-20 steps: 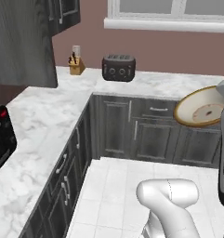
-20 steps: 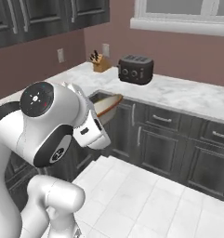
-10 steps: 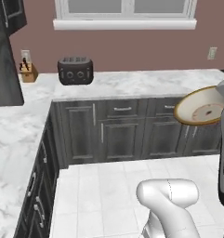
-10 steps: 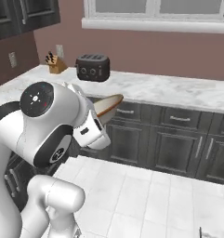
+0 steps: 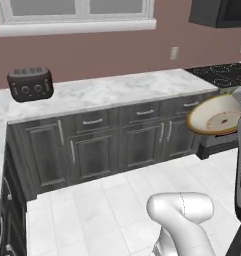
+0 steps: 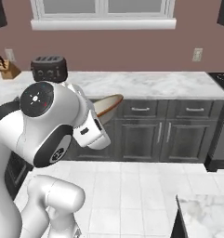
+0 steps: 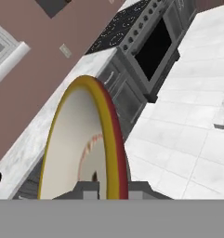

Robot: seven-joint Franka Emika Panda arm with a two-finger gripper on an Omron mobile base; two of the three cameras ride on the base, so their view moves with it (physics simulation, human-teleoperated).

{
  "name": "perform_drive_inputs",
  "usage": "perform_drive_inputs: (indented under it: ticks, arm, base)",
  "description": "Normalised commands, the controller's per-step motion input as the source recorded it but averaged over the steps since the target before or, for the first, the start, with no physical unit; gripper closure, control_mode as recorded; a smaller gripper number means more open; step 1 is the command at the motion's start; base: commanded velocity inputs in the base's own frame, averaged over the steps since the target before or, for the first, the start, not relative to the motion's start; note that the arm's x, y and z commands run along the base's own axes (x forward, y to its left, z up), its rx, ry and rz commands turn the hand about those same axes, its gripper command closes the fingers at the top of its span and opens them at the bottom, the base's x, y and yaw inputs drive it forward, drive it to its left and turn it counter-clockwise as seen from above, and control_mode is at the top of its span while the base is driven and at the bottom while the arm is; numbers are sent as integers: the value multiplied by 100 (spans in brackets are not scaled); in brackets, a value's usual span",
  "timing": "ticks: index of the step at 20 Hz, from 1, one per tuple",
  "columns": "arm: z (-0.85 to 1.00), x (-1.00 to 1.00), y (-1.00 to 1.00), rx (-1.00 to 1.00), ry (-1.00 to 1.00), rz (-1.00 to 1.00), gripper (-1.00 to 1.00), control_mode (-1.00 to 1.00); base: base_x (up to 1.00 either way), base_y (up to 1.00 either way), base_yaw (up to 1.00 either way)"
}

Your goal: Move the bowls from the cabinet to the plates on the dining table.

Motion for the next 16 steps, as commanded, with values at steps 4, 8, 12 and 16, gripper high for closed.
perform_drive_inputs:
  ticks: [4,8,12,16]
  arm:
    - [0,0,0,0,0,0,100,100]
    - [0,0,0,0,0,0,100,100]
    - [0,0,0,0,0,0,100,100]
    - [0,0,0,0,0,0,100,100]
  base:
    - [11,-26,-44]
    - [11,-26,-44]
    - [11,-27,-44]
    - [11,-26,-44]
